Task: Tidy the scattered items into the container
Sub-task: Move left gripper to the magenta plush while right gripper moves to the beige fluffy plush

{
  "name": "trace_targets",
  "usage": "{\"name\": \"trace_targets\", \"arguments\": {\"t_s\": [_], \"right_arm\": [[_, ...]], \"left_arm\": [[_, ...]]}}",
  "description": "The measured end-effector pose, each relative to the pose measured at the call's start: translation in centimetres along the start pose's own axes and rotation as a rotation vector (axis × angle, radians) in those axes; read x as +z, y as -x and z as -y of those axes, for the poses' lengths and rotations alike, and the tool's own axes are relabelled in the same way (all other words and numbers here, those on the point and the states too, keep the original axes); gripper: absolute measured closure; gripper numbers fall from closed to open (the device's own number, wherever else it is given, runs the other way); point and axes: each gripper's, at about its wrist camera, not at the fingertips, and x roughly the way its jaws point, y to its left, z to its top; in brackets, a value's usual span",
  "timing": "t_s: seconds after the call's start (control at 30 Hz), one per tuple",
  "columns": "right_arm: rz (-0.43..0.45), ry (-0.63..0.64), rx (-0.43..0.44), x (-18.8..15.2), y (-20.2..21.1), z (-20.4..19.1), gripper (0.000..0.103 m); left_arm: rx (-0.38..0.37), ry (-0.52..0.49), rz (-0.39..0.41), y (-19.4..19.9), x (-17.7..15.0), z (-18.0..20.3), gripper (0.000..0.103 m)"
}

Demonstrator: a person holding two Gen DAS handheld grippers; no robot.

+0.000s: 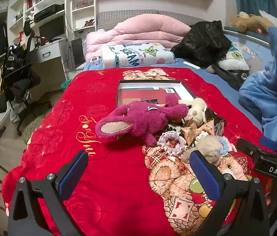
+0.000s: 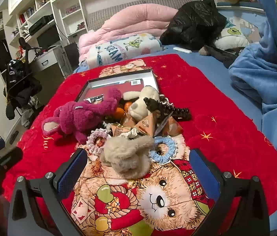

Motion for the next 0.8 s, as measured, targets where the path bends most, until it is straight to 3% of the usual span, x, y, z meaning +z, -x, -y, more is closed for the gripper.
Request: {"name": "trace_targets", "arguments": {"t_s": [0.37, 0.8], "right_arm": [[-0.012, 0.025, 0.0, 0.0, -0.2, -0.2, 0.0], [-0.018, 0.043, -0.008, -0.1, -0.4, -0.7, 0.0]], "left_arm": [[-0.003, -0.065, -0.009, -0.1, -0.3, 1.4, 0.0], [0.002, -0.055, -0.024, -0.6, -0.3, 1.1, 0.0]]}}
